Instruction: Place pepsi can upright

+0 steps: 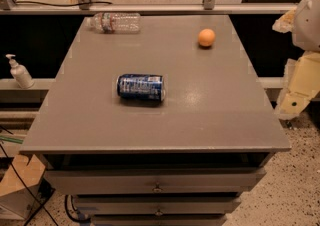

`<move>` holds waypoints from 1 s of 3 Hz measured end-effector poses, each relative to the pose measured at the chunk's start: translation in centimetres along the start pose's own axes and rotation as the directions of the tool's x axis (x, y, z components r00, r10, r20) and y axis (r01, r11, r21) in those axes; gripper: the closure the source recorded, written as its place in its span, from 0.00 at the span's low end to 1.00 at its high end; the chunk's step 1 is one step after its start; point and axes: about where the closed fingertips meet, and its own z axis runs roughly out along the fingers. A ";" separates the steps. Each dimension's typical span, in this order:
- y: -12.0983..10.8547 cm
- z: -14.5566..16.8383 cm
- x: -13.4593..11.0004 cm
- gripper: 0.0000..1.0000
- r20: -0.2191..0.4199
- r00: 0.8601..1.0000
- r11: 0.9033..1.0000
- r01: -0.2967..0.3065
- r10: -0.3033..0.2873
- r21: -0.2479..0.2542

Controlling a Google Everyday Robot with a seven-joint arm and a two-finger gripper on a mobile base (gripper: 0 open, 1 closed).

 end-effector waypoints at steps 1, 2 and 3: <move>-0.1 -0.2 -0.2 0.00 -0.004 1.000 1.000 0.002 -0.002 0.007; 0.1 -0.2 -2.6 0.00 0.026 0.998 0.999 0.050 -0.050 0.009; 0.7 -0.1 -6.7 0.00 0.093 0.988 0.992 0.123 -0.123 -0.004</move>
Offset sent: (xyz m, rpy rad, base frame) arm 0.0069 0.0577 0.0089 0.0293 -0.0205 0.1307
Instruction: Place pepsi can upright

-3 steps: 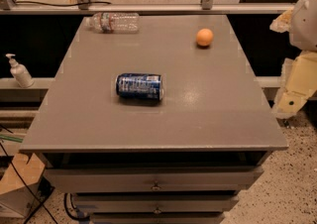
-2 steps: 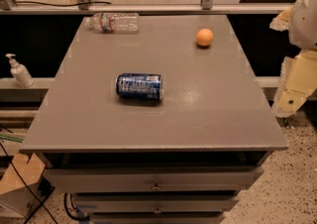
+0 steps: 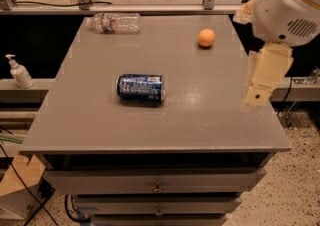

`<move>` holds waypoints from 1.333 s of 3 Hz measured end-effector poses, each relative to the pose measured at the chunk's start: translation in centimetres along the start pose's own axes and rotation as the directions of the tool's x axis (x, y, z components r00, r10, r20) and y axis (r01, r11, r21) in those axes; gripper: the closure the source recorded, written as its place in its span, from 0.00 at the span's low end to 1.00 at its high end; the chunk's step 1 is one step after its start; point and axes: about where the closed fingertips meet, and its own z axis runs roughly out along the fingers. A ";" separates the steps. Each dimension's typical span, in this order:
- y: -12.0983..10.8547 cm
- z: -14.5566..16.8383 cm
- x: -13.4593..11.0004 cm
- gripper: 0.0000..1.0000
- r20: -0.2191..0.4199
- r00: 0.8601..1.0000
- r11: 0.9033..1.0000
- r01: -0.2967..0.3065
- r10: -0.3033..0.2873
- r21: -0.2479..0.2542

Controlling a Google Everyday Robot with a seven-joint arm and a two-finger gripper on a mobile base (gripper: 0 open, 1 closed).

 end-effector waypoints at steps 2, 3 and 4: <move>0.1 0.0 -0.4 0.00 0.011 1.000 1.000 0.001 -0.001 -0.005; 0.1 1.5 -2.7 0.00 0.055 0.998 0.998 0.041 -0.038 -0.043; 0.4 3.6 -6.7 0.00 0.115 0.989 0.992 0.102 -0.093 -0.077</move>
Offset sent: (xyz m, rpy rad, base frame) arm 0.0008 0.0002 -0.0048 0.0158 0.0338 -0.0032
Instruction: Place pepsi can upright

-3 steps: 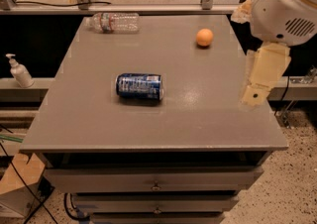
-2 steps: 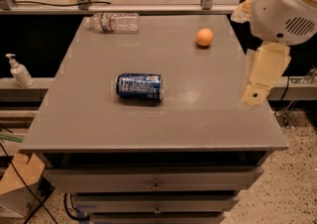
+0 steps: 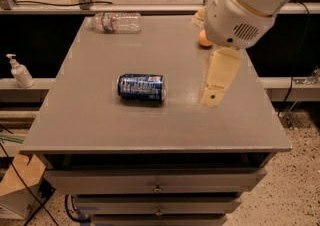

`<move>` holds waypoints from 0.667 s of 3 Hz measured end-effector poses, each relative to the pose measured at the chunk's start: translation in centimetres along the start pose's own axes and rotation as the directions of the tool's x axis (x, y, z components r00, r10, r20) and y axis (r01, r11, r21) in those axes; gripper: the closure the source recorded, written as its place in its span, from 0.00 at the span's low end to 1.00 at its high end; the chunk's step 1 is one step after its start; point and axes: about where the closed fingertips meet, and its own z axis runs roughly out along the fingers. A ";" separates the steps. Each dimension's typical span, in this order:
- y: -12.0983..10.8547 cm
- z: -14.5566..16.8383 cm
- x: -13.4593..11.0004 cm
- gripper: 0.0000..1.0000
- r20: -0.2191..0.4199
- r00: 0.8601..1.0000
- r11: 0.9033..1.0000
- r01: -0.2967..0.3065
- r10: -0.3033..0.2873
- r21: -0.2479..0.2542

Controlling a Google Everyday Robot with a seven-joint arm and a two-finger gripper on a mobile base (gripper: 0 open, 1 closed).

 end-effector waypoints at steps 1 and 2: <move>-0.7 2.8 -4.3 0.00 0.028 0.999 0.999 0.039 -0.039 -0.010; -0.7 3.0 -4.8 0.00 0.032 0.999 0.999 0.041 -0.041 -0.009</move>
Offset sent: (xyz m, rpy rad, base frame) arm 0.0097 0.0459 -0.0087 0.0170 -0.0041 0.0432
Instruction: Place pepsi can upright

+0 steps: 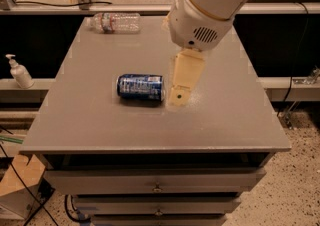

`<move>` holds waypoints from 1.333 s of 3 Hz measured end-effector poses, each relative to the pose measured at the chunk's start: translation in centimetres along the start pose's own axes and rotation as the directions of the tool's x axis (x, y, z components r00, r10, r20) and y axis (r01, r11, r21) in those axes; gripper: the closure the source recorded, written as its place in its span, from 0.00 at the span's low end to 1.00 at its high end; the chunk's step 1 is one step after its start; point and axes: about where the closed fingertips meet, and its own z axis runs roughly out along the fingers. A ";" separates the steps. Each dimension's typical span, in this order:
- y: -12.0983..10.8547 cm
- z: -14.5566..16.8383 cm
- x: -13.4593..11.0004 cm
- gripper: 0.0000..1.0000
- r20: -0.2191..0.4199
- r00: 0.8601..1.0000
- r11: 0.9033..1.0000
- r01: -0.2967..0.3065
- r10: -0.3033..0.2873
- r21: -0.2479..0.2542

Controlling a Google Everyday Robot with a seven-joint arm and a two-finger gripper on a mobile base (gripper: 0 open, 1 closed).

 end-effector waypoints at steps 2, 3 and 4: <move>-0.8 1.9 -2.0 0.00 0.084 0.996 1.000 -0.029 0.029 0.003; -2.0 4.4 -4.7 0.00 0.125 0.991 0.999 -0.039 0.040 -0.010; -2.8 7.9 -6.6 0.00 0.119 0.991 0.998 -0.052 0.057 -0.041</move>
Offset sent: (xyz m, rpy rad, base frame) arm 0.0304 0.0622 -0.0188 0.1877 0.0090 -0.0114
